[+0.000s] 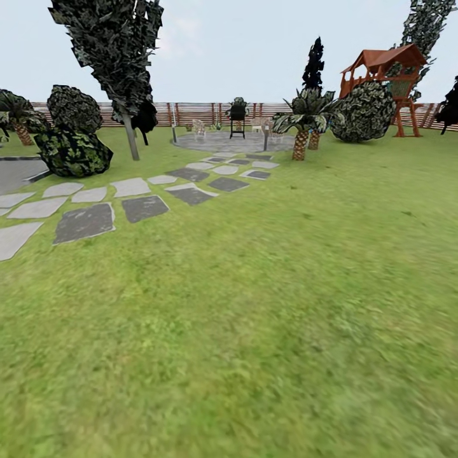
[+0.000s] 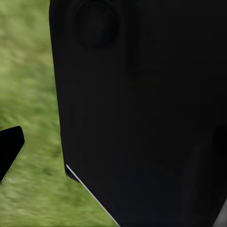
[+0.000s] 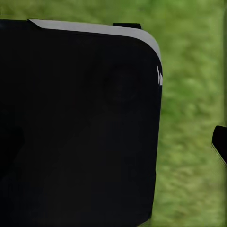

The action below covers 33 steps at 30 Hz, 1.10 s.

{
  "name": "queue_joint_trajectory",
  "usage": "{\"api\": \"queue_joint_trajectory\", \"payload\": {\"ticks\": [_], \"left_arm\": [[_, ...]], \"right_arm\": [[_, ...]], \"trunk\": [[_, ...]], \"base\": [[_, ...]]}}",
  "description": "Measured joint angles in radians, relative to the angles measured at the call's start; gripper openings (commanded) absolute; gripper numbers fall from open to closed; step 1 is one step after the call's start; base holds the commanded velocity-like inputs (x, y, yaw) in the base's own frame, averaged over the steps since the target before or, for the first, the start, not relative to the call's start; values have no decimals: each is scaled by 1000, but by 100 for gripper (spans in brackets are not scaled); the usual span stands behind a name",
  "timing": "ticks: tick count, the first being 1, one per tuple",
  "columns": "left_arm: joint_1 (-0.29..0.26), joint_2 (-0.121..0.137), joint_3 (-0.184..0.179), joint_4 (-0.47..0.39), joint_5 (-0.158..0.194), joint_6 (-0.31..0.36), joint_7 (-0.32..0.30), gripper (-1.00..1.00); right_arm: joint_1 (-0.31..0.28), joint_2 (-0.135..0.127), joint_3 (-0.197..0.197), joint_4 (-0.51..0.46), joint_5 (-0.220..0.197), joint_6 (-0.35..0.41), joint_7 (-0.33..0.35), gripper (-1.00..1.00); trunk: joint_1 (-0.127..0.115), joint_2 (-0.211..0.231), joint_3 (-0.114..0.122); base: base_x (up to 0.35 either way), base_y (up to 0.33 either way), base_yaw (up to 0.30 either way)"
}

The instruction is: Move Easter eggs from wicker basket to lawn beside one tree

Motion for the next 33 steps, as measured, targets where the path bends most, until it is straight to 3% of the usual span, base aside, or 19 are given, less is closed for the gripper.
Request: {"api": "queue_joint_trajectory", "payload": {"ticks": [33], "left_arm": [[0,0,0,0,0,0,0,100]], "right_arm": [[0,5,-1,1,-1,0,0,100]], "trunk": [[0,0,0]], "base": [[336,0,0]]}}
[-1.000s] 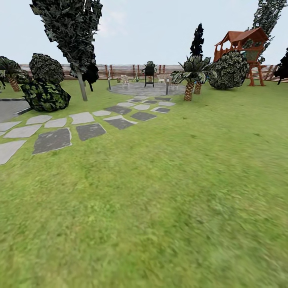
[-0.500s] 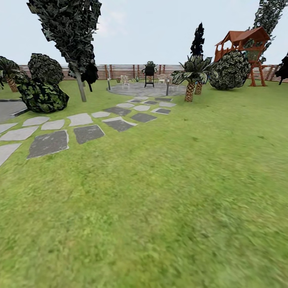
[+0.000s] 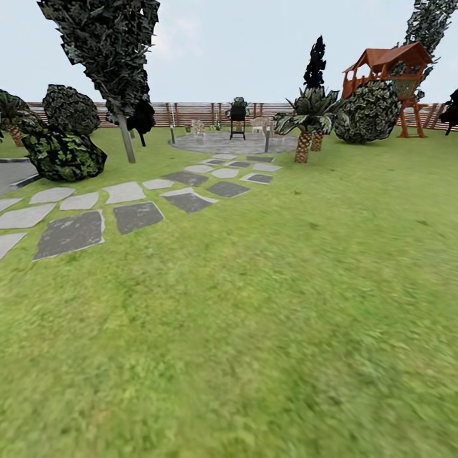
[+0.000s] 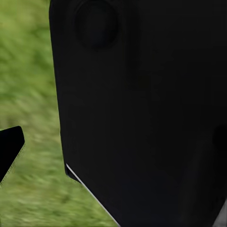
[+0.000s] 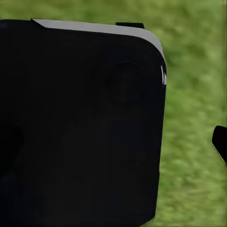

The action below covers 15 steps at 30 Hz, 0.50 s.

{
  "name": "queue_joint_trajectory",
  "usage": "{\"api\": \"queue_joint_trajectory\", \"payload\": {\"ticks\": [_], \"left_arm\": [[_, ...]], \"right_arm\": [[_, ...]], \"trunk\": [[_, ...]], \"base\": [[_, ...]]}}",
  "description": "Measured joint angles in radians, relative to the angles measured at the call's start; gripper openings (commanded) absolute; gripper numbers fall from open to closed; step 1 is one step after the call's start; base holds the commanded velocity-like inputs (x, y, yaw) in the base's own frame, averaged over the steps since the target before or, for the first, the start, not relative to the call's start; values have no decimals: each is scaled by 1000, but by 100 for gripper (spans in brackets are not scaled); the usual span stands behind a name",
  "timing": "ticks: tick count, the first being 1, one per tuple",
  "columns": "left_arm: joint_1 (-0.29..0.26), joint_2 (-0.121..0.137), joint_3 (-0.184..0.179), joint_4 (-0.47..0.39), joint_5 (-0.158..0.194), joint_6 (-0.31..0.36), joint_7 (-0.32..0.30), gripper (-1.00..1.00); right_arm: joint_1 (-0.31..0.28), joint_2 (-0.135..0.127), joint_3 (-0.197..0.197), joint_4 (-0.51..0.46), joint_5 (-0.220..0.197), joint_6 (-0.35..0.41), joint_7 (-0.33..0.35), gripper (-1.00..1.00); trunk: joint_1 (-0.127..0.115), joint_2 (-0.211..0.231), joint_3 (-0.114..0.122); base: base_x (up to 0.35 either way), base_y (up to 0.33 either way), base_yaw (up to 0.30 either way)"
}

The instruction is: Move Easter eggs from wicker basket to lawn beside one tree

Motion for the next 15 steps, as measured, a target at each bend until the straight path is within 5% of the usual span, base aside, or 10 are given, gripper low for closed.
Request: {"api": "queue_joint_trajectory", "payload": {"ticks": [15], "left_arm": [[0,0,0,0,0,0,0,100]], "right_arm": [[0,-1,-1,-4,1,-1,1,100]], "trunk": [[0,0,0]], "base": [[336,0,0]]}}
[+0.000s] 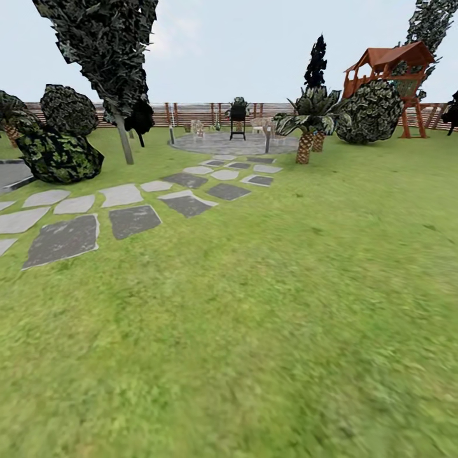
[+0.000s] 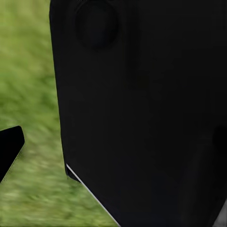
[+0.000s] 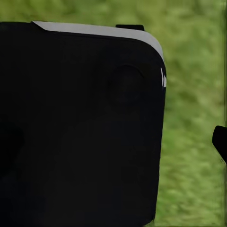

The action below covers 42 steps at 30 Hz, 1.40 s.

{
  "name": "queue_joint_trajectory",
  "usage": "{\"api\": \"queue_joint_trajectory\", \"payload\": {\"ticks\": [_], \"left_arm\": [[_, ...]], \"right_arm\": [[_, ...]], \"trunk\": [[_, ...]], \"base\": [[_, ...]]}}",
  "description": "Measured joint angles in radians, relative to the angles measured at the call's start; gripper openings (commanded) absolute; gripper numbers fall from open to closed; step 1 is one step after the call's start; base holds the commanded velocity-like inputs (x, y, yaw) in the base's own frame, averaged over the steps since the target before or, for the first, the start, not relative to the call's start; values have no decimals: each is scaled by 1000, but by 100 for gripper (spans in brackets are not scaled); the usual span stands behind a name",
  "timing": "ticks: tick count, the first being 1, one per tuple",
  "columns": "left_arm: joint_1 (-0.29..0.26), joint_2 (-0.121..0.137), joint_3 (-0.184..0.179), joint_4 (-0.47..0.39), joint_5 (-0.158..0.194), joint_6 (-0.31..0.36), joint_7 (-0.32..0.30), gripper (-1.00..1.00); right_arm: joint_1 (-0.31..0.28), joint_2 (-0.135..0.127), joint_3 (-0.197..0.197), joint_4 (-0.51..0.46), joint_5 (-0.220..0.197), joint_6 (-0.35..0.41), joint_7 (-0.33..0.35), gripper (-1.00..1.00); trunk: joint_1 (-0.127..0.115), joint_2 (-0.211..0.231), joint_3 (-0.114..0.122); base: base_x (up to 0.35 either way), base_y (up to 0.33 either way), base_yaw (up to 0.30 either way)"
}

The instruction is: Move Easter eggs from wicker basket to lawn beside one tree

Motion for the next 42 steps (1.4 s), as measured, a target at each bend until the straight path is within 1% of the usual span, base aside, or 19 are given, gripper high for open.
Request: {"api": "queue_joint_trajectory", "payload": {"ticks": [6,12,15,24,26,27,31,38,42], "left_arm": [[0,0,0,0,0,0,0,100],[0,0,0,0,0,0,0,100],[0,0,0,0,0,0,0,100],[0,0,0,0,0,0,0,100],[0,0,0,0,0,0,0,100],[0,0,0,0,0,0,0,100],[0,0,0,0,0,0,0,100],[0,0,0,0,0,0,0,100],[0,0,0,0,0,0,0,100]], "right_arm": [[0,-4,5,3,6,2,4,100],[0,-7,6,3,6,1,4,100],[0,-7,6,3,7,1,4,100],[0,-8,5,2,4,2,2,100],[0,-15,5,0,7,2,3,100],[0,-23,6,0,8,2,5,100],[0,-30,5,-6,7,-1,-1,100],[0,-21,1,4,-3,1,-2,100],[0,-25,3,3,0,0,-1,100]], "trunk": [[0,0,0],[0,0,0],[0,0,0],[0,0,0],[0,0,0],[0,0,0],[0,0,0],[0,0,0],[0,0,0]], "base": [[336,0,13],[336,0,233],[336,0,80],[336,0,7],[336,0,0],[336,0,0],[336,0,0],[336,0,0],[336,0,0]]}}
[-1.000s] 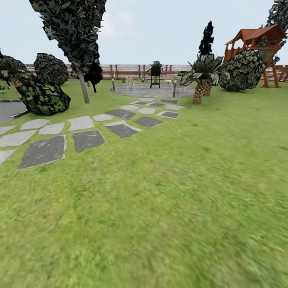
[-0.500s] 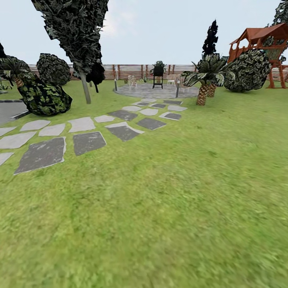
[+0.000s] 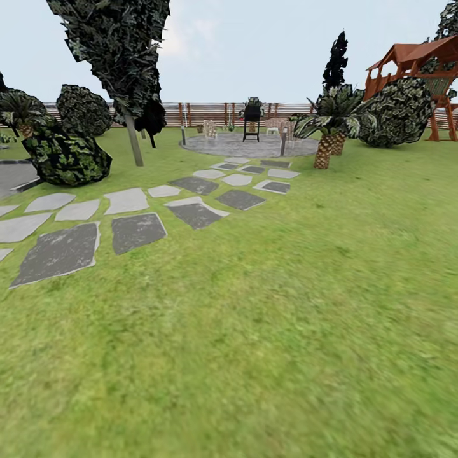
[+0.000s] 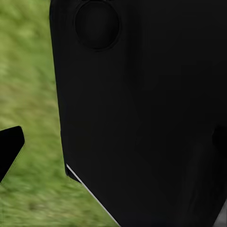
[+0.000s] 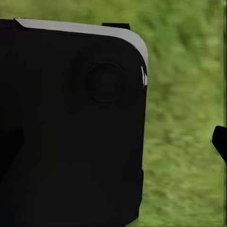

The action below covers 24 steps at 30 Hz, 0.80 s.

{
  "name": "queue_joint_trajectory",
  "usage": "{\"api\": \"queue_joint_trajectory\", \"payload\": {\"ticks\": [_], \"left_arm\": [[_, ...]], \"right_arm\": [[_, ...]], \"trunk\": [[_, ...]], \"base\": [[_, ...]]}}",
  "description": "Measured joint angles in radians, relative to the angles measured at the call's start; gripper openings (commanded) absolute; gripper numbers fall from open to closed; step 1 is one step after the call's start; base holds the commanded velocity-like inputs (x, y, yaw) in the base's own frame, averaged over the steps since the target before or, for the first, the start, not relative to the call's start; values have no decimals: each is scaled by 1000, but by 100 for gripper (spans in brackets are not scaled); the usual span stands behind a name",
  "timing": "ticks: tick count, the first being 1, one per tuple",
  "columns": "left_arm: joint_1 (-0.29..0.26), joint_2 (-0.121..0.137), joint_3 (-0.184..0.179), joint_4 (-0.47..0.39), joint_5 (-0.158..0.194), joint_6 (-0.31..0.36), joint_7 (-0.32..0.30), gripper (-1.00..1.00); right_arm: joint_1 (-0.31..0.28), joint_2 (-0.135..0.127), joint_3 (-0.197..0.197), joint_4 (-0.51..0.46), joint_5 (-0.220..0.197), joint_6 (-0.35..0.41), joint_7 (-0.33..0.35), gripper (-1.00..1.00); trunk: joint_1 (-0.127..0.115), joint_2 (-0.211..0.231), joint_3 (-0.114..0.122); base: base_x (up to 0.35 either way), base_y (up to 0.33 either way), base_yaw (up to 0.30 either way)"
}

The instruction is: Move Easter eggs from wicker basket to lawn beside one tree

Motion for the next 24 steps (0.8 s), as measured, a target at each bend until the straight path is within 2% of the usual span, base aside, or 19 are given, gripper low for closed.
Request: {"api": "queue_joint_trajectory", "payload": {"ticks": [24], "left_arm": [[0,0,0,0,0,0,0,100]], "right_arm": [[0,3,0,2,-1,0,0,100]], "trunk": [[0,0,0]], "base": [[336,0,0]]}}
